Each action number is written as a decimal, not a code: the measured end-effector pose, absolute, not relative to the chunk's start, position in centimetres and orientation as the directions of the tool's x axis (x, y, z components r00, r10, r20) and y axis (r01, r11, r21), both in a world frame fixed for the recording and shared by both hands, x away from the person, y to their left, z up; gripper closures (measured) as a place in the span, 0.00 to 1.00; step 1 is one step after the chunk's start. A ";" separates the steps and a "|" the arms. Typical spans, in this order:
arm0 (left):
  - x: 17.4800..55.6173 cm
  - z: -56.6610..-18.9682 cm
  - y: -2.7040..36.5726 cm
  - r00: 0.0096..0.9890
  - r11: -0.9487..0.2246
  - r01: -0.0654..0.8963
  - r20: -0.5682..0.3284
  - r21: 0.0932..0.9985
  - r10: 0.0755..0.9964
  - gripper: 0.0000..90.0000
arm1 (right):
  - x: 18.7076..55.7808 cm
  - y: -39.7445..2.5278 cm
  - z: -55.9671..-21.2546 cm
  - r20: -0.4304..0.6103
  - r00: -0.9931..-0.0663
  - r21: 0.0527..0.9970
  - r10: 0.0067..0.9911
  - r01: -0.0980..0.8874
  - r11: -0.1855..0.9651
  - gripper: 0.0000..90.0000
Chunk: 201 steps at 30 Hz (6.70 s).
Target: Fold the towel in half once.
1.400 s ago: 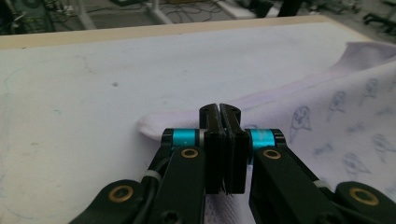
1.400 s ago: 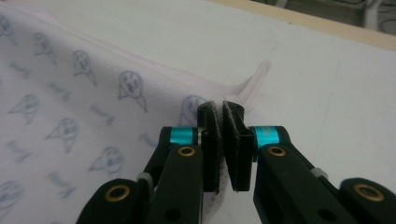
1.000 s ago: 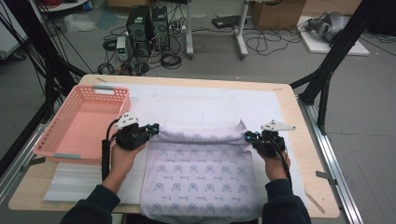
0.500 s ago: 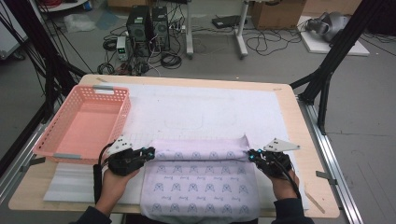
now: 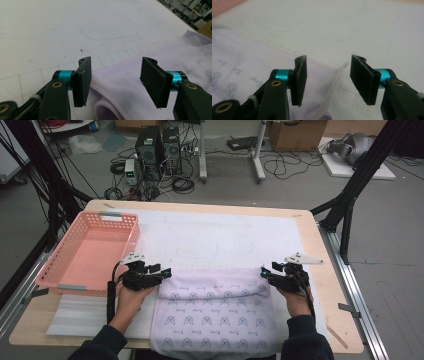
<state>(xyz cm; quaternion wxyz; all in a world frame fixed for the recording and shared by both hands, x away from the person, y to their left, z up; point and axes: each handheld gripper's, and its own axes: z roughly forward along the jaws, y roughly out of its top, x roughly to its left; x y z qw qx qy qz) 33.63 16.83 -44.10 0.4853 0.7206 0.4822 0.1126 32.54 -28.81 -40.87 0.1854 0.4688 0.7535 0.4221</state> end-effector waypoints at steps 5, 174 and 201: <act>34.3 -45.3 15.7 0.522 -0.150 0.598 -0.240 0.787 0.819 0.55 | 34.7 -28.2 -42.7 0.116 -0.469 0.725 0.876 0.643 0.248 0.53; 35.5 -41.9 16.2 0.618 -0.145 0.490 -0.225 0.860 0.753 0.42 | 33.0 -30.3 -41.8 0.121 -0.473 0.832 0.872 0.528 0.171 0.45; 30.2 -44.7 16.6 0.675 -0.205 0.407 -0.142 0.890 0.724 0.94 | 28.5 -27.4 -44.1 -0.005 -0.629 0.782 0.778 0.482 0.395 0.94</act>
